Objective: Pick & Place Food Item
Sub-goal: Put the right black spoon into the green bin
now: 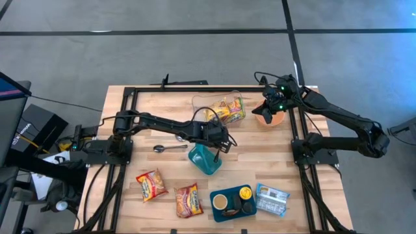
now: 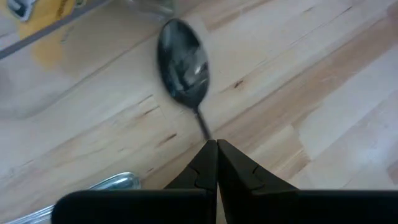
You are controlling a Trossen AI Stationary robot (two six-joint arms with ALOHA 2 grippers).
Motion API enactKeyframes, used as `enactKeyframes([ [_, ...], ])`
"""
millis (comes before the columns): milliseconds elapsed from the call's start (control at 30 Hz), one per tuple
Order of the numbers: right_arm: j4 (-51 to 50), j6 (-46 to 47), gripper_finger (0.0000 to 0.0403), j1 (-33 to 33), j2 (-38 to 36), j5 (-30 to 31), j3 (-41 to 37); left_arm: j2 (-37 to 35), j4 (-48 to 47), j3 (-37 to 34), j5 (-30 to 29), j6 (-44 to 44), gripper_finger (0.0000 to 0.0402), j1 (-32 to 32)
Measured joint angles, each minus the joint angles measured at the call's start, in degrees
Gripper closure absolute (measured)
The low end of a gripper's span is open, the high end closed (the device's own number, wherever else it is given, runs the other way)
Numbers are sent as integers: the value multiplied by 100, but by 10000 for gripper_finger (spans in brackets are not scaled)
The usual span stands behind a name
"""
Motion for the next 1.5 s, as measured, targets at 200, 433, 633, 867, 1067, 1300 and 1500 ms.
enactKeyframes([
  [200,1,-20,403,2,0,23,0,0,109,-2,-12,-35,401,45],
  [433,1,-20,403,2,0,78,0,0,225,248,222,-48,401,70],
  [633,1,-20,403,-2,0,170,0,-2,232,690,245,-15,401,111],
  [867,2,-20,403,0,0,170,0,63,64,769,110,10,401,107],
  [1067,2,-18,403,0,0,170,0,475,3,761,351,-28,401,90],
  [1300,1,-18,403,1,0,170,0,660,-148,761,472,-149,401,92],
  [1500,1,-20,403,2,0,170,-2,649,-362,761,472,-149,401,94],
])
